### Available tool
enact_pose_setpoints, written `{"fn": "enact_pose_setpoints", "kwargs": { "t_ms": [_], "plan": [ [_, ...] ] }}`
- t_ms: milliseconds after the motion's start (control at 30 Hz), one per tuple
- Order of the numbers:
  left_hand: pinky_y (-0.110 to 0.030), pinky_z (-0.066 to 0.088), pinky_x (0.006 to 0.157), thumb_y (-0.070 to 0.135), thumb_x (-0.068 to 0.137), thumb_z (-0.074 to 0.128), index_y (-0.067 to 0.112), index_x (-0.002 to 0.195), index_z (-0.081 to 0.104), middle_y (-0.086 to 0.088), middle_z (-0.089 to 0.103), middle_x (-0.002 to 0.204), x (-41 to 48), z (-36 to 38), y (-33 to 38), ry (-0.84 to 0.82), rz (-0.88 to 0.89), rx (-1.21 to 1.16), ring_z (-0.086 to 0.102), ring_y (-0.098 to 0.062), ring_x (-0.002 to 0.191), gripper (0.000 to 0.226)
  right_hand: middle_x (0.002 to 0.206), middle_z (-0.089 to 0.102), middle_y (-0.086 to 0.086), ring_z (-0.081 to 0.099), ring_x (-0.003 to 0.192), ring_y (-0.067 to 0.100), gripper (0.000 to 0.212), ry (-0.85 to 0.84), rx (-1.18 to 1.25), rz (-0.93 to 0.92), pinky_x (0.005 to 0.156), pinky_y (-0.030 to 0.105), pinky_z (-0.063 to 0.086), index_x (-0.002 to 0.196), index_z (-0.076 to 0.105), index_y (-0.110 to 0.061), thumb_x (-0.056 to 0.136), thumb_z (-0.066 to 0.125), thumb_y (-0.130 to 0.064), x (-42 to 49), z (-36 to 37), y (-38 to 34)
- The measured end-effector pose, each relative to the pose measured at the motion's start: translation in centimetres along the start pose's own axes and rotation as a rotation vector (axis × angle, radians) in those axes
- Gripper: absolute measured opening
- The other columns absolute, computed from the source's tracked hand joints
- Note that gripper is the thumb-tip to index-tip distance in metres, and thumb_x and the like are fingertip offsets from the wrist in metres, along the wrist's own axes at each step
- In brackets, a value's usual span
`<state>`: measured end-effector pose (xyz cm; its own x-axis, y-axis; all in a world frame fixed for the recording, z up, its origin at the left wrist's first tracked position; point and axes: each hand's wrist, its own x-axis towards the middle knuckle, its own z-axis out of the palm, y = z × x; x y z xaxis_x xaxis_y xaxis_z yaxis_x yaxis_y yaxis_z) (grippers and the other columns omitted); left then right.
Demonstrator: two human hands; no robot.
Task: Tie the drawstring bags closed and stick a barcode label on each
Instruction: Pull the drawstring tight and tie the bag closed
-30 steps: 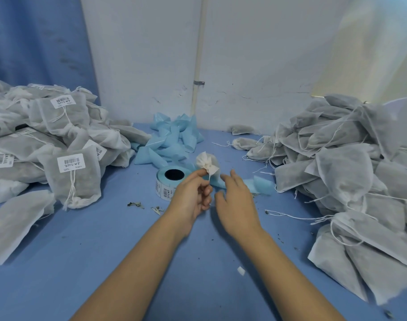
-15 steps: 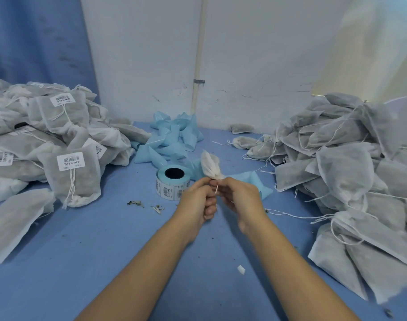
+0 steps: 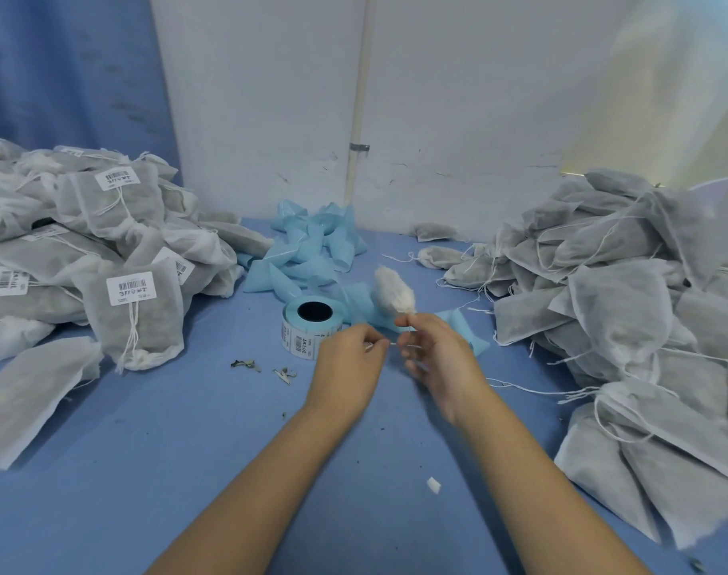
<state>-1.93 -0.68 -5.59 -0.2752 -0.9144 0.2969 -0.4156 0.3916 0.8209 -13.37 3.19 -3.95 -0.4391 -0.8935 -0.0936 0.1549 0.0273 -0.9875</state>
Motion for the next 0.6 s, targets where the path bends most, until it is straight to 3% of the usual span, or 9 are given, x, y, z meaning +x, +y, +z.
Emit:
{"fn": "enact_pose_setpoints", "kwargs": {
  "t_ms": [100, 167, 267, 333, 400, 500, 533, 600],
  "plan": [
    [-0.03, 0.042, 0.075, 0.022, 0.097, 0.049, 0.009, 0.096, 0.063, -0.002, 0.054, 0.092, 0.0, -0.6, -0.3, 0.003, 0.157, 0.285, 0.054, -0.021, 0.085, 0.02, 0.064, 0.052, -0.003, 0.047, 0.065, 0.017, 0.02, 0.17, -0.577, -0.33, 0.061, 0.03, 0.037, 0.081, 0.057, -0.019, 0.098, 0.046, -0.022, 0.2, -0.1, 0.4],
    [-0.037, 0.044, 0.074, 0.026, 0.098, 0.047, 0.009, 0.096, 0.061, -0.003, 0.051, 0.098, -0.1, -0.8, -0.2, 0.034, 0.181, 0.334, 0.054, -0.022, 0.086, 0.022, 0.077, 0.055, -0.002, 0.05, 0.078, 0.023, 0.02, 0.238, -0.91, -0.43, 0.067, 0.036, 0.037, 0.085, 0.048, -0.019, 0.1, 0.039, -0.028, 0.0, 0.0, 0.6],
    [-0.036, 0.045, 0.07, 0.025, 0.097, 0.048, 0.01, 0.093, 0.061, 0.004, 0.052, 0.112, -0.1, -0.8, 0.2, 0.106, 0.245, 0.286, 0.054, -0.017, 0.087, 0.021, 0.101, 0.056, 0.006, 0.05, 0.095, 0.029, 0.022, 0.271, -1.208, -0.546, 0.076, 0.041, 0.036, 0.093, 0.049, -0.015, 0.102, 0.032, -0.026, -0.4, 0.4, 0.7],
    [-0.033, 0.046, 0.079, 0.019, 0.097, 0.048, 0.009, 0.093, 0.06, 0.01, 0.049, 0.134, -0.1, -0.6, 0.3, 0.084, 0.334, 0.198, 0.054, -0.011, 0.101, 0.017, 0.11, 0.054, 0.005, 0.05, 0.1, 0.028, 0.022, 0.253, -1.297, -0.598, 0.076, 0.039, 0.034, 0.102, 0.052, -0.012, 0.102, 0.032, -0.023, -0.6, 0.8, 0.7],
    [-0.019, 0.039, 0.092, 0.01, 0.097, 0.048, 0.007, 0.096, 0.06, 0.006, 0.046, 0.143, -0.1, -0.3, 0.4, 0.024, 0.399, 0.06, 0.048, -0.005, 0.116, 0.012, 0.116, 0.055, 0.002, 0.05, 0.102, 0.027, 0.02, 0.238, -1.293, -0.632, 0.076, 0.038, 0.034, 0.109, 0.053, -0.012, 0.099, 0.036, -0.019, -0.8, 0.9, 0.7],
    [-0.008, 0.033, 0.092, 0.003, 0.096, 0.046, 0.002, 0.116, 0.057, -0.002, 0.057, 0.127, -0.3, 0.0, 0.7, 0.001, 0.352, -0.116, 0.052, -0.012, 0.115, 0.023, 0.132, 0.054, -0.001, 0.049, 0.115, 0.025, 0.032, 0.222, -1.206, -0.699, 0.086, 0.036, 0.037, 0.123, 0.055, -0.013, 0.094, 0.042, -0.012, -0.9, 0.9, 1.0],
    [-0.009, 0.037, 0.091, 0.003, 0.097, 0.045, 0.004, 0.121, 0.055, 0.001, 0.058, 0.121, -0.3, 0.1, 0.7, 0.008, 0.299, -0.179, 0.055, -0.013, 0.109, 0.026, 0.138, 0.052, -0.002, 0.047, 0.121, 0.024, 0.037, 0.222, -1.176, -0.729, 0.092, 0.034, 0.036, 0.128, 0.055, -0.012, 0.093, 0.043, -0.009, -1.0, 0.9, 1.1],
    [-0.019, 0.045, 0.09, 0.005, 0.098, 0.045, 0.005, 0.112, 0.057, 0.007, 0.058, 0.115, -0.4, 0.3, 0.9, 0.008, 0.194, -0.308, 0.06, -0.013, 0.102, 0.018, 0.141, 0.051, -0.001, 0.047, 0.124, 0.023, 0.042, 0.227, -1.126, -0.812, 0.097, 0.032, 0.037, 0.13, 0.056, -0.01, 0.09, 0.044, -0.007, -1.1, 1.0, 1.4]
  ]
}}
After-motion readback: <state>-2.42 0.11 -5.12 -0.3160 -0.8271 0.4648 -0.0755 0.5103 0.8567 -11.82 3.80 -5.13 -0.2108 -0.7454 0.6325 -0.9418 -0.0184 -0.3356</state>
